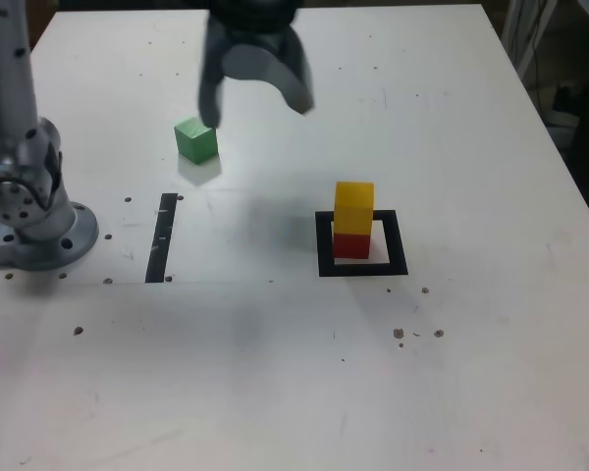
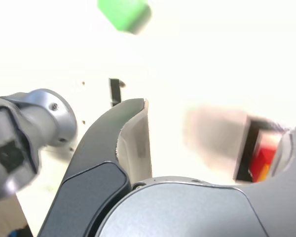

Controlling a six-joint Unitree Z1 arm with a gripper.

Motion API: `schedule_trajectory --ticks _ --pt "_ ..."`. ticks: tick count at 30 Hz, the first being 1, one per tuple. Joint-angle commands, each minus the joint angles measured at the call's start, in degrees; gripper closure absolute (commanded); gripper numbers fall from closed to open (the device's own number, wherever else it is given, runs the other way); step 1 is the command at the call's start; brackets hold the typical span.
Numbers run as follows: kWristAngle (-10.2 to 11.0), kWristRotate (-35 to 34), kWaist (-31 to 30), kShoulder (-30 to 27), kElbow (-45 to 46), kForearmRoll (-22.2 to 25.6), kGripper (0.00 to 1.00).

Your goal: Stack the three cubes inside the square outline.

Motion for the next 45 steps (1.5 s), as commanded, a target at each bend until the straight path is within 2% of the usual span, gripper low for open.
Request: schedule_trajectory --ticks 1,11,18,23,27,37,45 --pt "0.4 0.6 2.6 -3.2 3.5 -1.5 0.01" --pt "0.0 3.3 16.0 -3.5 16.6 -13.8 0.01" --pt "1.2 -1.6 21.5 -1.5 19.5 -16.9 0.01" --pt "1.0 -3.2 26.2 0.2 19.3 -20.0 0.02" --pt "0.5 -3.2 28.1 1.0 18.7 -20.6 0.06" --pt "-1.6 -3.0 28.4 5.4 17.2 -19.4 0.21" --pt "-1.2 -2.9 29.7 6.9 16.9 -20.7 0.28"
